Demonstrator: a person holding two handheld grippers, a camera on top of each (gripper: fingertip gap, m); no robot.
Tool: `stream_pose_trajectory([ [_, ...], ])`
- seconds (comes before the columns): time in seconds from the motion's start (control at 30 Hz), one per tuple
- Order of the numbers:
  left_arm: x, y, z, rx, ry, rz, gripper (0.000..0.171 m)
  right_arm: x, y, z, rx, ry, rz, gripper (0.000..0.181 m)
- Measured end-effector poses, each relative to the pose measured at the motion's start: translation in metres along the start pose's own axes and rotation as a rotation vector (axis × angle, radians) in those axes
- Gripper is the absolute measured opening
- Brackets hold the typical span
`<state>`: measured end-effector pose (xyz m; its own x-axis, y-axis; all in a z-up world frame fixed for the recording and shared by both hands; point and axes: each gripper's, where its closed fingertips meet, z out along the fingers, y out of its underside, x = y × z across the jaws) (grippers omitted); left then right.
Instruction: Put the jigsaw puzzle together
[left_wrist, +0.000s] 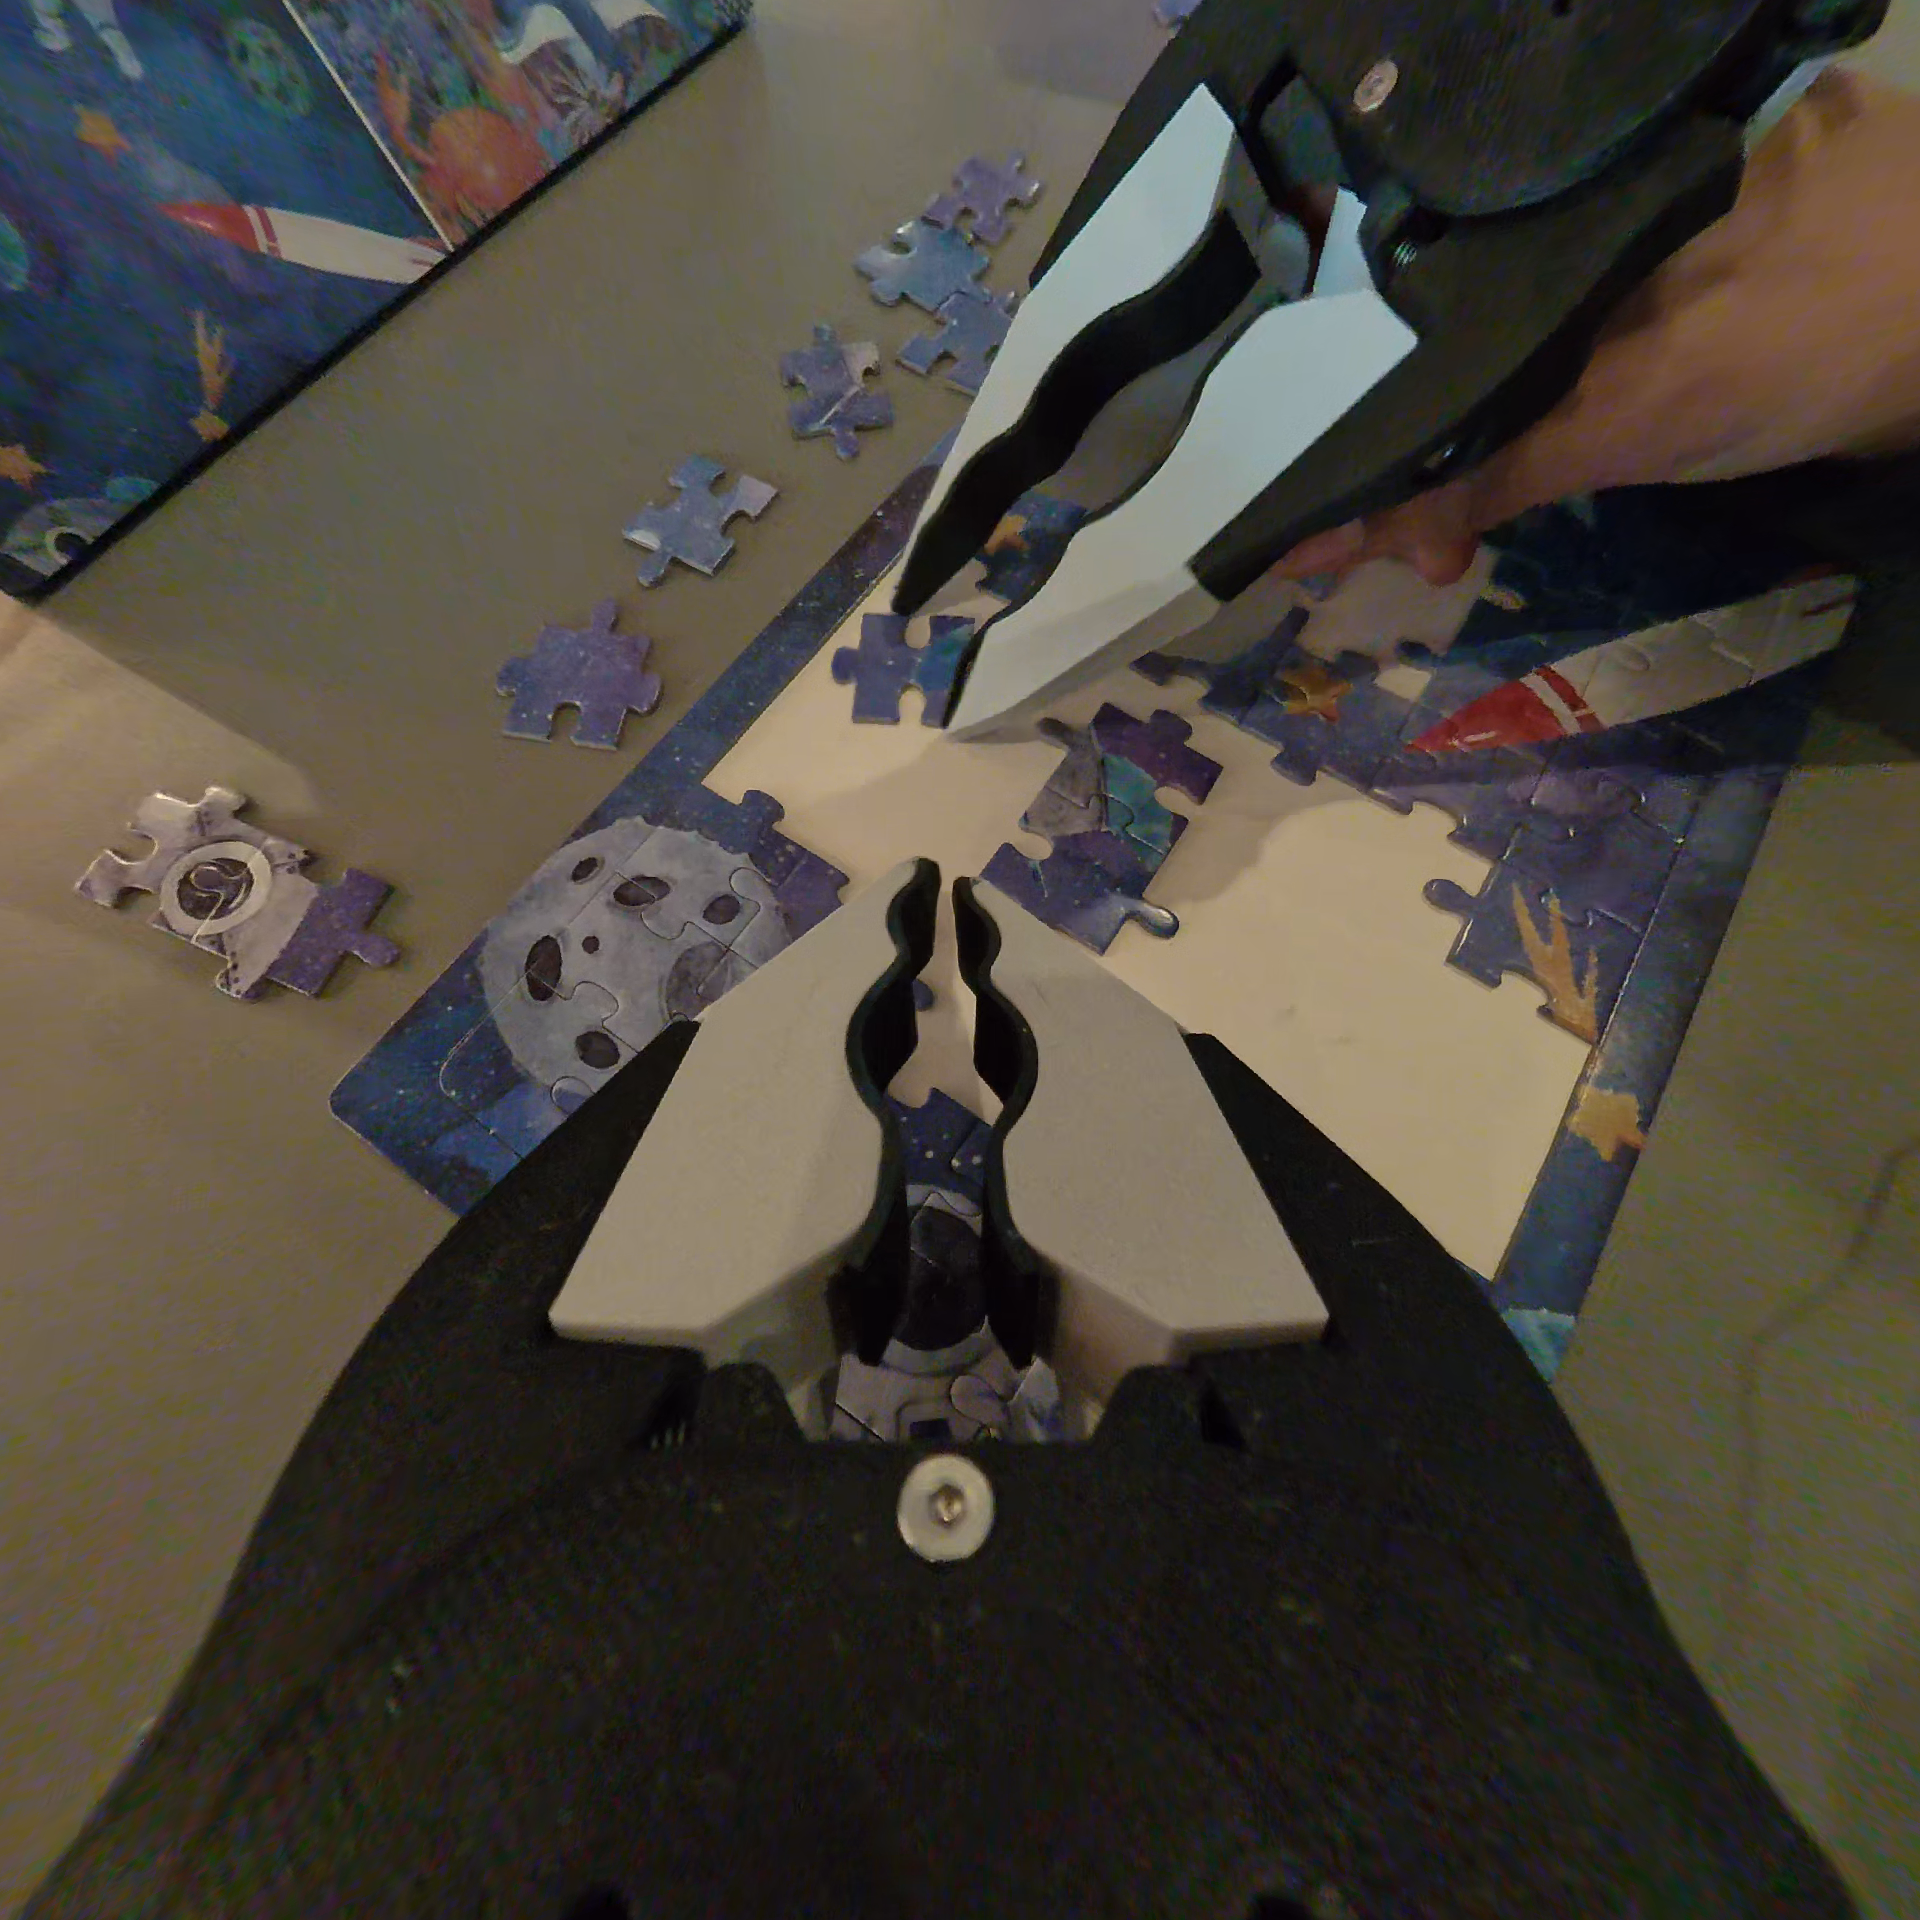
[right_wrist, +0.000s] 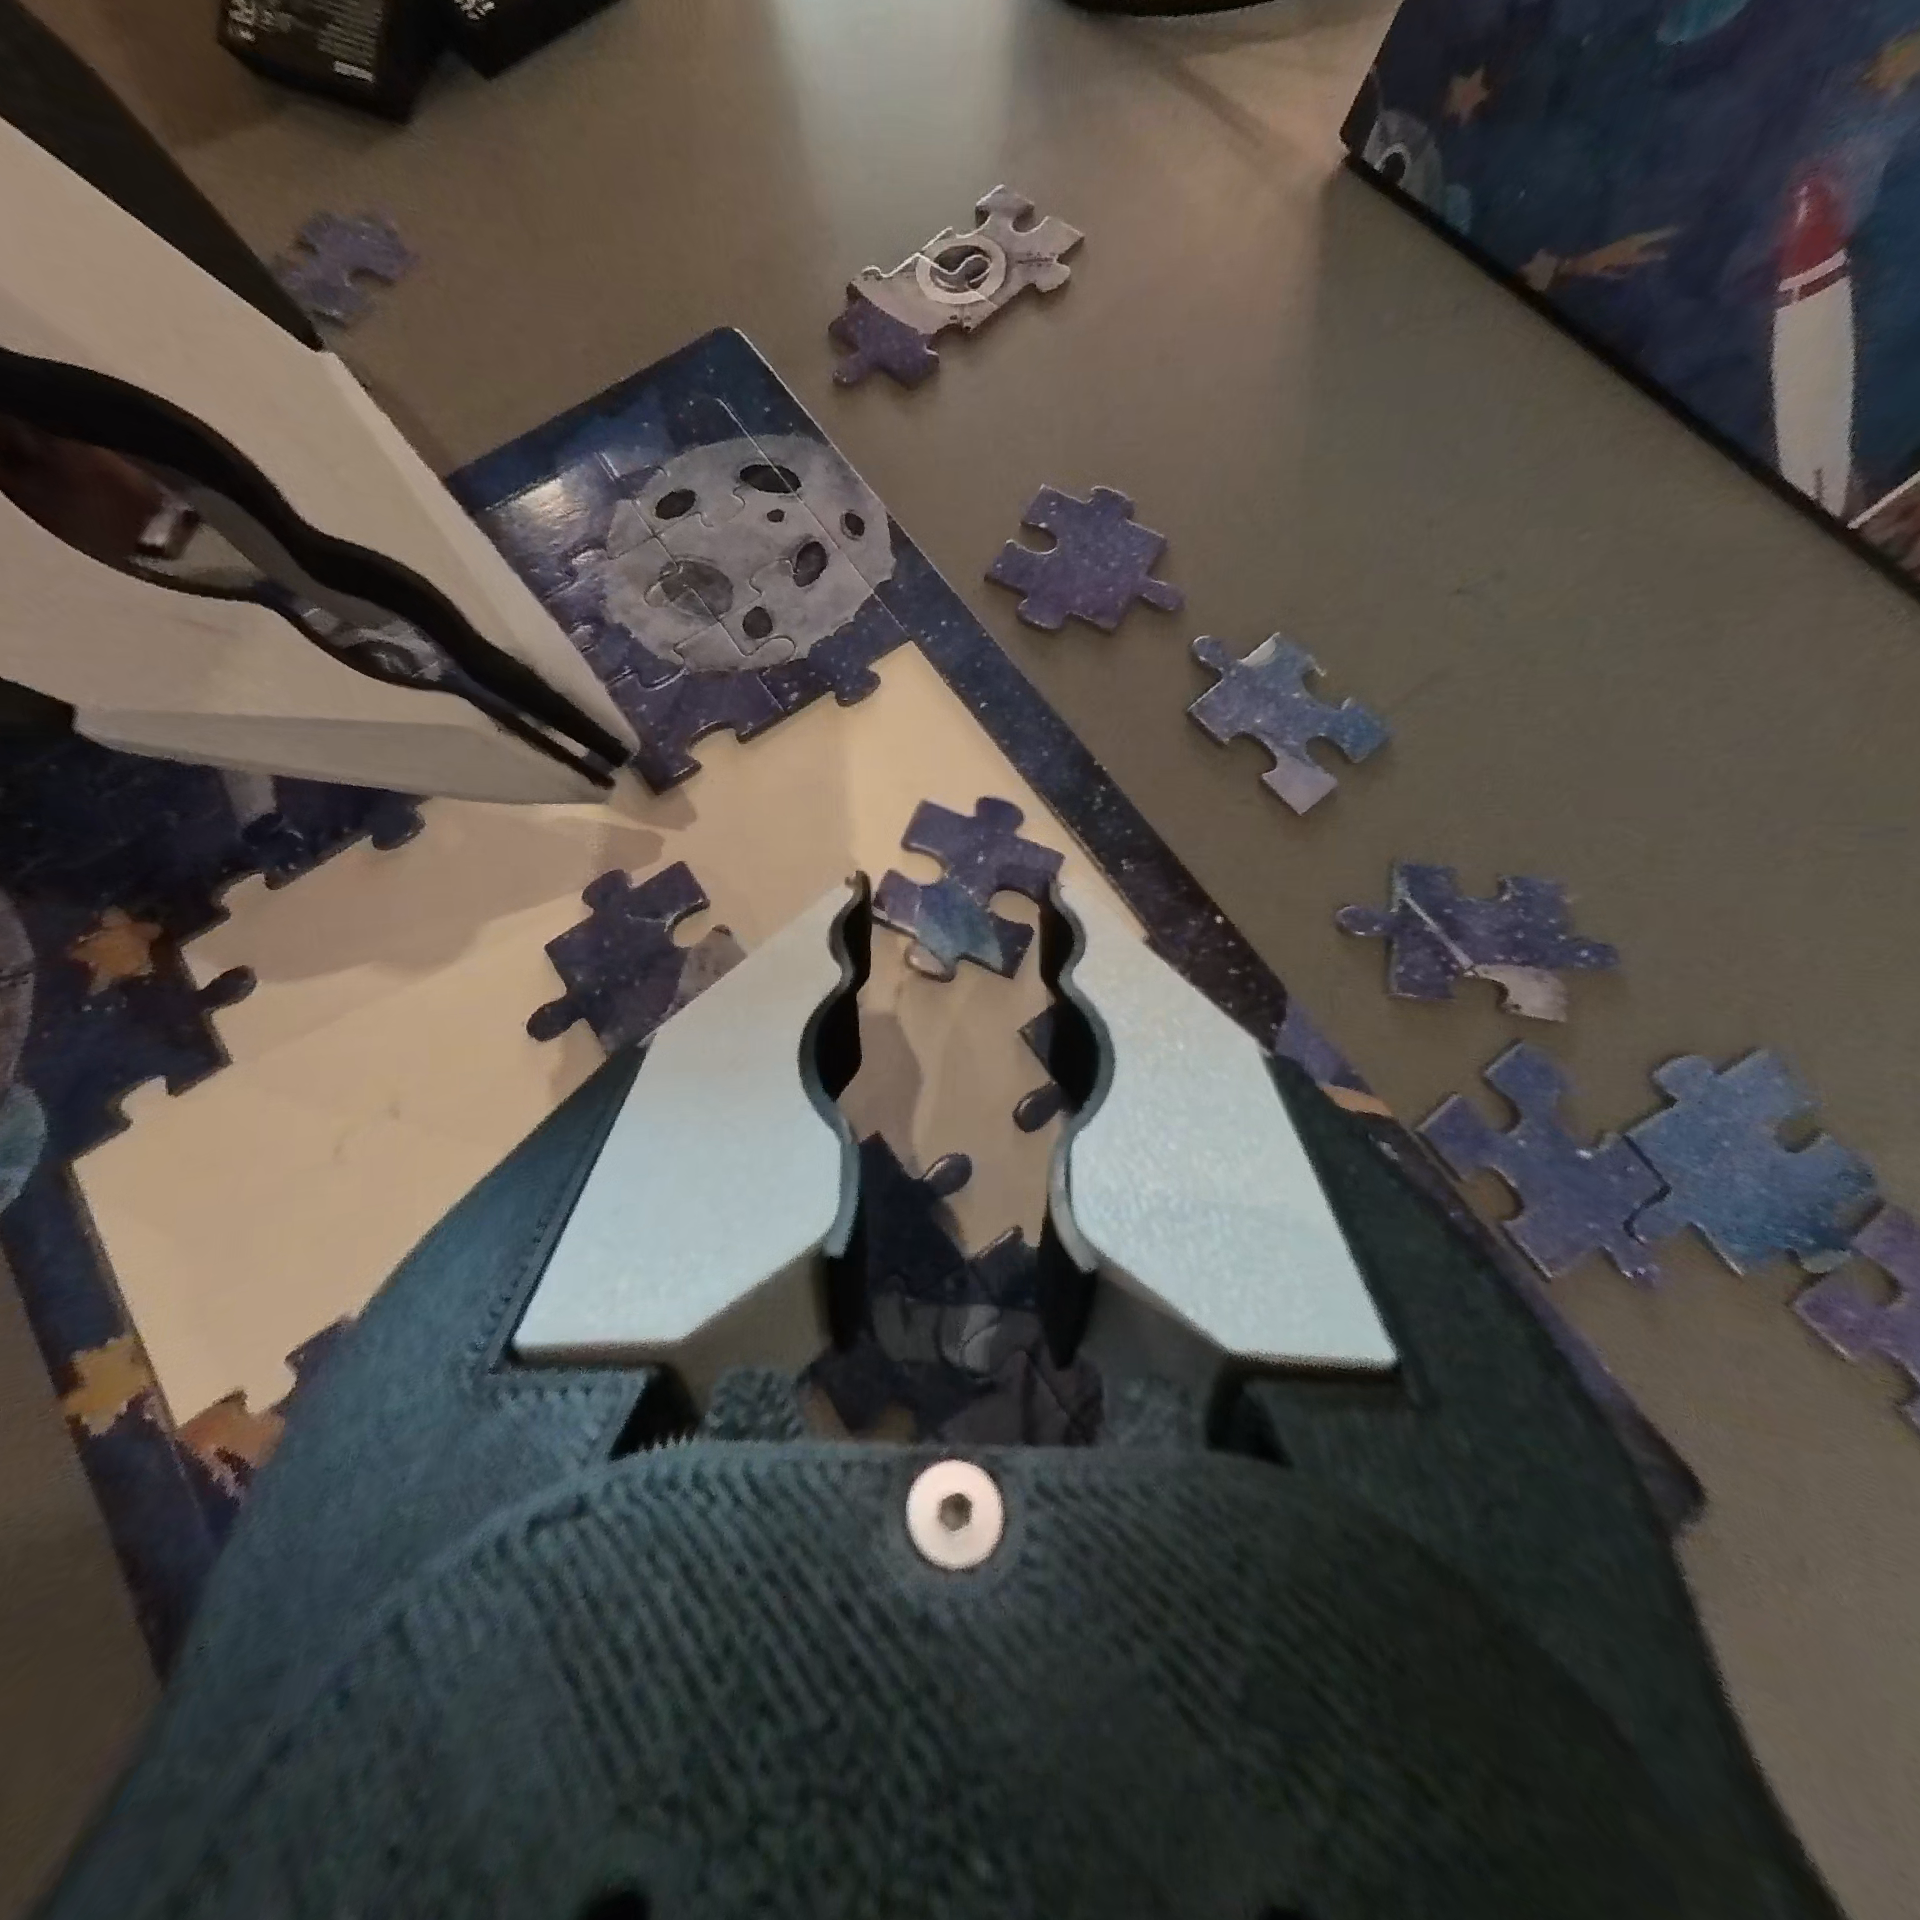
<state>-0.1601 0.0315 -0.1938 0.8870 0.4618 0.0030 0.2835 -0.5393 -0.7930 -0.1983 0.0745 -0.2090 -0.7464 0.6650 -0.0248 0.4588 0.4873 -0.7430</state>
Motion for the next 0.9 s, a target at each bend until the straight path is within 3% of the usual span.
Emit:
stream_pose_trajectory([
  [0.03, 0.0, -0.001, 0.0, 0.005, -0.001, 0.001, 0.0, -0.002, 0.0, -0.001, 0.002, -0.021, 0.001, 0.031],
  [0.1, -0.001, -0.002, -0.002, 0.017, -0.004, 0.002, 0.0, -0.006, -0.002, -0.003, 0.019, -0.055, 0.002, 0.0],
  [0.37, -0.003, -0.007, -0.005, 0.055, -0.003, -0.022, 0.0, -0.002, -0.007, -0.011, 0.071, -0.058, 0.037, 0.031],
  [0.5, -0.003, -0.007, -0.005, 0.053, -0.002, -0.022, 0.0, -0.011, 0.003, -0.005, -0.008, -0.056, 0.004, 0.04],
  [0.67, -0.003, -0.006, -0.004, 0.045, -0.002, -0.022, 0.0, -0.017, 0.003, -0.002, -0.027, -0.027, -0.045, 0.034],
  [0.8, -0.004, -0.006, -0.004, 0.046, -0.001, -0.023, 0.0, -0.021, 0.003, -0.003, -0.019, -0.072, -0.032, 0.02],
  [0.87, -0.003, -0.006, -0.004, 0.047, -0.002, -0.022, 0.0, -0.018, 0.002, -0.004, -0.008, -0.064, -0.036, 0.0],
  [0.9, -0.003, -0.006, -0.004, 0.048, -0.003, -0.021, 0.0, -0.016, 0.001, -0.005, -0.002, -0.057, -0.045, 0.0],
])
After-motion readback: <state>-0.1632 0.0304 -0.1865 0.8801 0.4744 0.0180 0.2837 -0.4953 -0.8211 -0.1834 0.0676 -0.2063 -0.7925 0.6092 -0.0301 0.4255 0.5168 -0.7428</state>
